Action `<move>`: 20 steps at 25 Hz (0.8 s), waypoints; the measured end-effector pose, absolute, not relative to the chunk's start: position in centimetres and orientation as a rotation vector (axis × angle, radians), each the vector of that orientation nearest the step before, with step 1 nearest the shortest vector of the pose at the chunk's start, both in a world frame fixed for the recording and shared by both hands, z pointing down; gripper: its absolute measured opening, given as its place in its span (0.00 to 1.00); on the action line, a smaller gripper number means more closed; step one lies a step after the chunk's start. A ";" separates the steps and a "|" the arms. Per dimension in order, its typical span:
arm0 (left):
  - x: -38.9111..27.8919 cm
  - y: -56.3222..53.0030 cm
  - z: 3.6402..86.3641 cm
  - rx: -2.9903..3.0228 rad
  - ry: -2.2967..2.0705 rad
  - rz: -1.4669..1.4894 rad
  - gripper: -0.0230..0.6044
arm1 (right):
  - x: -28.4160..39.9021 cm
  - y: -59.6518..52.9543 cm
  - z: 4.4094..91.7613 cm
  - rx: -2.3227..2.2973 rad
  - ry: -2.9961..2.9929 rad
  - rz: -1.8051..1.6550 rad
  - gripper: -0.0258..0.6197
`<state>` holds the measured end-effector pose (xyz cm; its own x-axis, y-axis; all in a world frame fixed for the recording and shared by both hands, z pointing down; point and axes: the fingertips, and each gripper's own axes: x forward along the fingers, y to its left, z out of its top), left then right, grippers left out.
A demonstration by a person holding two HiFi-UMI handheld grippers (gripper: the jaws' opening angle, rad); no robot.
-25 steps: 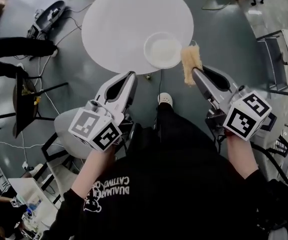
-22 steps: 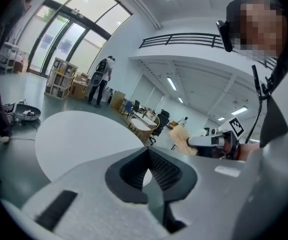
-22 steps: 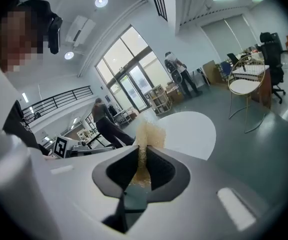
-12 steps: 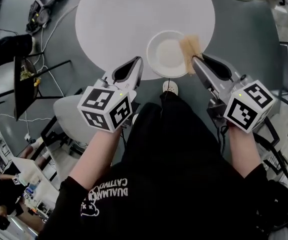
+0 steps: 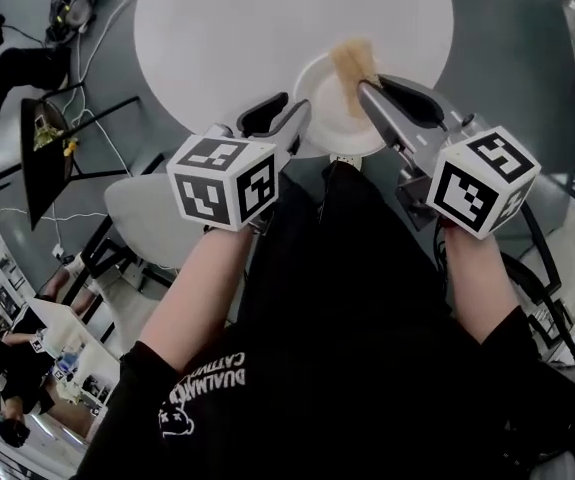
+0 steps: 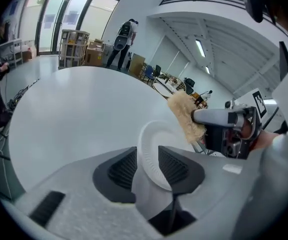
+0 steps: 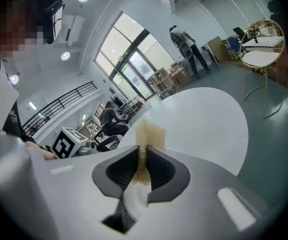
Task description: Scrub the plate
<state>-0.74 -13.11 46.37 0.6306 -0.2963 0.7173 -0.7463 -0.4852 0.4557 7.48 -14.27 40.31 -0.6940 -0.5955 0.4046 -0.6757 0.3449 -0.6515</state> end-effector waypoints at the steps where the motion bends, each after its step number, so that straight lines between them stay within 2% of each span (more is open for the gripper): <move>1: -0.5 -13.0 46.7 2.045 -0.812 0.734 0.26 | 7.3 -14.4 40.7 1.180 -2.485 1.278 0.12; 3: -0.4 -12.8 47.3 2.016 -0.821 0.752 0.29 | 6.7 -14.4 41.5 1.157 -2.463 1.254 0.12; 6: -0.7 -12.9 47.7 1.992 -0.865 0.776 0.26 | 5.6 -14.4 42.3 1.098 -2.436 1.184 0.12; 8: -0.7 -13.2 47.7 1.978 -0.884 0.782 0.22 | 4.7 -14.6 42.4 1.057 -2.425 1.132 0.12; 10: -0.6 -13.1 47.8 1.956 -0.890 0.770 0.13 | 3.8 -14.7 42.5 1.020 -2.413 1.090 0.12; 11: -0.7 -13.0 47.9 1.945 -0.895 0.758 0.12 | 3.3 -14.6 42.6 1.005 -2.407 1.074 0.12; 20: -1.4 -12.7 47.7 1.910 -0.949 0.699 0.10 | 0.5 -13.8 44.5 0.913 -2.314 0.921 0.12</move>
